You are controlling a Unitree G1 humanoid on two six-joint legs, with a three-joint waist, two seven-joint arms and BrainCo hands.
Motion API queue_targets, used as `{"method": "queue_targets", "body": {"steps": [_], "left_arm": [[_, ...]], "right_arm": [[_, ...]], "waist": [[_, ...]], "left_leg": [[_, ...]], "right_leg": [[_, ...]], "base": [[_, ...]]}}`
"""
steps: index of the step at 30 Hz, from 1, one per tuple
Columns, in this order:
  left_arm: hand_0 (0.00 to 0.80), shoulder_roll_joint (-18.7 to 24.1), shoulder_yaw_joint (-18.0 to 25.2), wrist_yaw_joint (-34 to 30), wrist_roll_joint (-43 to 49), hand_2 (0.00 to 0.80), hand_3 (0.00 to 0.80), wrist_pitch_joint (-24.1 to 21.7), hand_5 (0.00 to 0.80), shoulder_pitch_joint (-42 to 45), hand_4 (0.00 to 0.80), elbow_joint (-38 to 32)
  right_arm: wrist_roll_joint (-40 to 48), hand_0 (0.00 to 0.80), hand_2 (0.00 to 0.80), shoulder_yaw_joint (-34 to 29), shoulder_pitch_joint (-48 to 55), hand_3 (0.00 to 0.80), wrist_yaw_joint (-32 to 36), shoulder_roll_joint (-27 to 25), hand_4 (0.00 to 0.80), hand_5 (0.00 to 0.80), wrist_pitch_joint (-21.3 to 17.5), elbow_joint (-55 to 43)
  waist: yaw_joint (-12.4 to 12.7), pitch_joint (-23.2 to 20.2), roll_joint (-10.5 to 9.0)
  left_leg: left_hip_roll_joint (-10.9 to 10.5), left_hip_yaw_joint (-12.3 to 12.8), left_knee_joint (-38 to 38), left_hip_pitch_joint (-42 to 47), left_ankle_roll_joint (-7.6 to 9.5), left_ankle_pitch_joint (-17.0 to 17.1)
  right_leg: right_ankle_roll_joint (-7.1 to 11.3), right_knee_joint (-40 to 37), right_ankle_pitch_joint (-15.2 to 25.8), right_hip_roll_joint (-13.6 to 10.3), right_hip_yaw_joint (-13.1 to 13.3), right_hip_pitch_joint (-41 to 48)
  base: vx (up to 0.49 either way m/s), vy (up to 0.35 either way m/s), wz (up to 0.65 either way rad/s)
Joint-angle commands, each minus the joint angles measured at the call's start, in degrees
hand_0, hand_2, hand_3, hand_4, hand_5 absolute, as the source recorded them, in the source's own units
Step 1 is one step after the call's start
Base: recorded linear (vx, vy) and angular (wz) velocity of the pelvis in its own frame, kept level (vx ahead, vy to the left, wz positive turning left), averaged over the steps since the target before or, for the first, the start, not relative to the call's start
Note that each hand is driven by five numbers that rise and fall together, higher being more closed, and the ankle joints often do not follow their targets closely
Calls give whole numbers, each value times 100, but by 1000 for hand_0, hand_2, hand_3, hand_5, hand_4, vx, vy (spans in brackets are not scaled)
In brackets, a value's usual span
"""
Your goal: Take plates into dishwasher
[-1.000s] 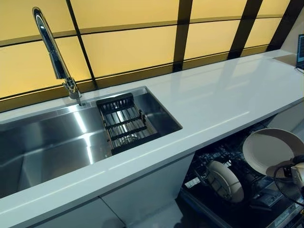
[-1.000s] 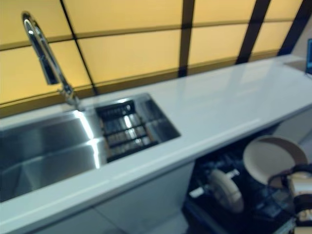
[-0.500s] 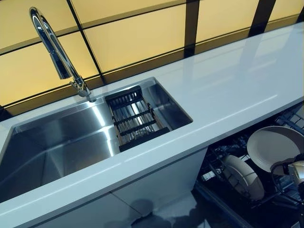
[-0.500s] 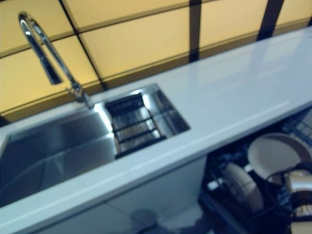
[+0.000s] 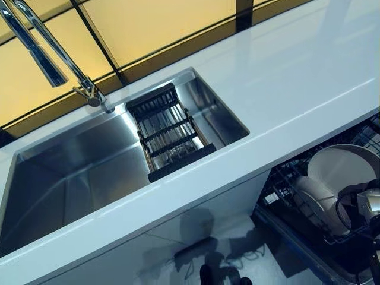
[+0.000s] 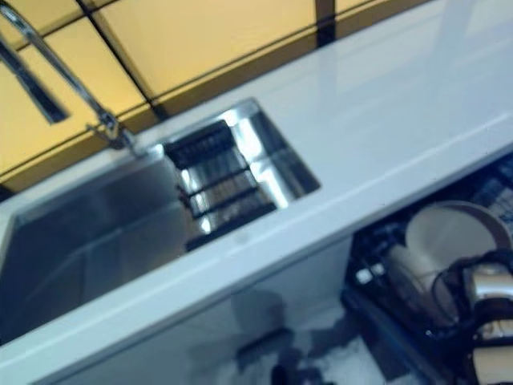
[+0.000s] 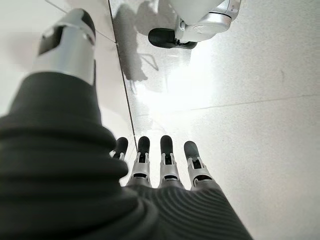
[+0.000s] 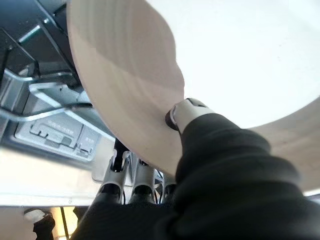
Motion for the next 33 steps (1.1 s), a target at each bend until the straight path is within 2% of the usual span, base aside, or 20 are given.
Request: {"method": "queue_targets", "body": {"steps": [1, 20, 21, 23, 33], "left_arm": [[0, 16, -176, 163, -282, 0, 0, -10, 0, -202, 0, 23], [0, -33, -229, 224, -240, 0, 0, 43, 0, -233, 0, -119], [0, -29, -217, 229, -234, 0, 0, 46, 0, -230, 0, -118], [0, -10, -196, 236, -200, 0, 0, 63, 0, -224, 0, -106], [0, -7, -229, 231, -90, 0, 0, 59, 0, -218, 0, -38]], "right_arm": [[-27, 800, 800, 562, -690, 800, -98, -397, 800, 800, -313, -151], [-85, 800, 800, 832, -858, 800, 743, -184, 800, 800, -300, 115], [-69, 759, 759, 821, -838, 759, 758, -170, 759, 759, -303, 112], [-3, 0, 0, 765, -785, 0, 751, -131, 0, 0, -356, 188], [134, 0, 0, 515, -702, 0, 436, -184, 0, 0, -451, 347]], "waist": [[187, -56, -116], [265, -75, -144], [266, -78, -151], [289, -106, -180], [315, -232, -349]], "left_leg": [[-190, 95, -20, 303, -99, -469], [-183, 97, -20, 300, -124, -459], [-180, 100, -20, 307, -125, -461], [-177, 98, -20, 337, -123, -470], [-145, 76, -20, 458, -119, -521]], "right_leg": [[735, -28, 815, -481, 88, -732], [726, -32, 836, -503, -45, -732], [728, -33, 837, -504, -49, -724], [731, -38, 837, -504, -70, -686], [746, -63, 839, -467, -107, -547]], "base": [[-63, 40, 0], [-3, 2, 0], [0, 0, 0], [0, 0, 0], [21, 0, 5]]}}
